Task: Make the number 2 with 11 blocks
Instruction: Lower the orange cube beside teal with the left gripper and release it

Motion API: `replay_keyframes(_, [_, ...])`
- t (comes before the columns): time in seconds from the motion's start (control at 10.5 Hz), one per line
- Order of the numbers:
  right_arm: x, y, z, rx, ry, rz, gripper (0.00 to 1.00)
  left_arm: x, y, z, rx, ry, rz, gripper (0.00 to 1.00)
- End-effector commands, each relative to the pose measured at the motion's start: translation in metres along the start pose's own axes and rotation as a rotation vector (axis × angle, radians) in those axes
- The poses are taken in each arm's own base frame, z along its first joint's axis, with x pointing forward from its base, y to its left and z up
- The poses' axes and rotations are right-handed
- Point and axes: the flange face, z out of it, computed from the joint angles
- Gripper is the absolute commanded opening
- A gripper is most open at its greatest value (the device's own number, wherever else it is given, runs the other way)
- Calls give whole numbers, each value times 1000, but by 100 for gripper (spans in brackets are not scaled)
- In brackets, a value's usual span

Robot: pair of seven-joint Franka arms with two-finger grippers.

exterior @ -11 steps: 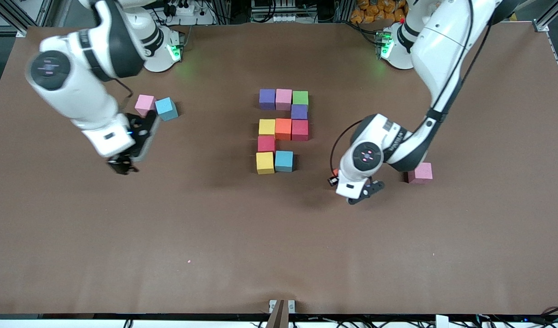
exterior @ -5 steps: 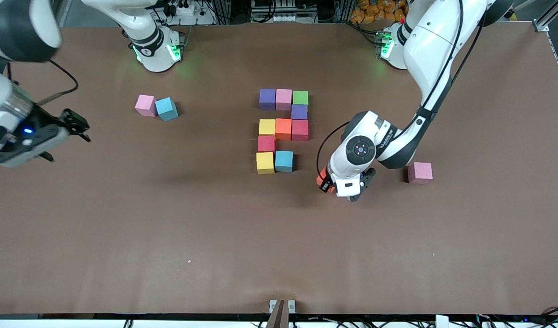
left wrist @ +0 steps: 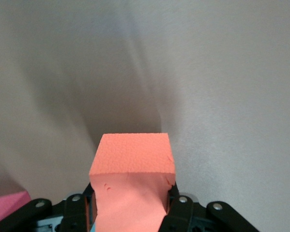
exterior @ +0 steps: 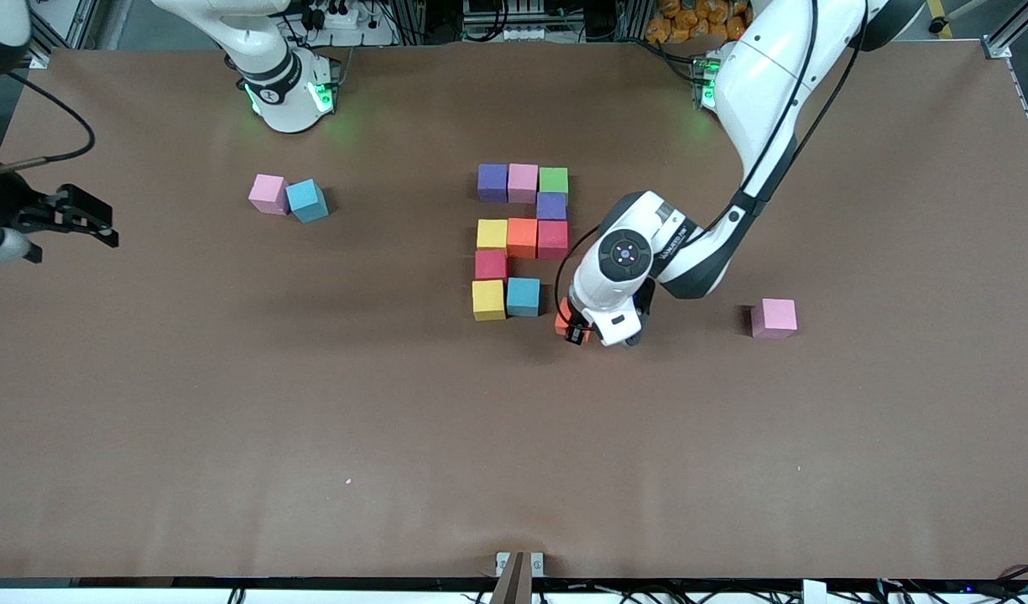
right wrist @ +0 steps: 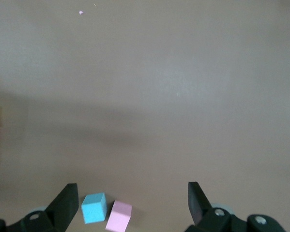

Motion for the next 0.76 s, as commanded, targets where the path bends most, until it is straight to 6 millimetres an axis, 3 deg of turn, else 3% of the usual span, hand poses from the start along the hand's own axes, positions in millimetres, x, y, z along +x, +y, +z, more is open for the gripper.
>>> replay_keyframes(0.0, [-15,12,-40,34,6,65,100,-7,-8,10,14,5,-107,15])
replay_keyframes(0.48, [-21,36,-50,14,20,152,100,-5,-9,15,-4,-7,-227,16])
replay_keyframes(0.67, [-29,61,-50,14,24,199,100,-7,-17,20,-5,-7,-233,16])
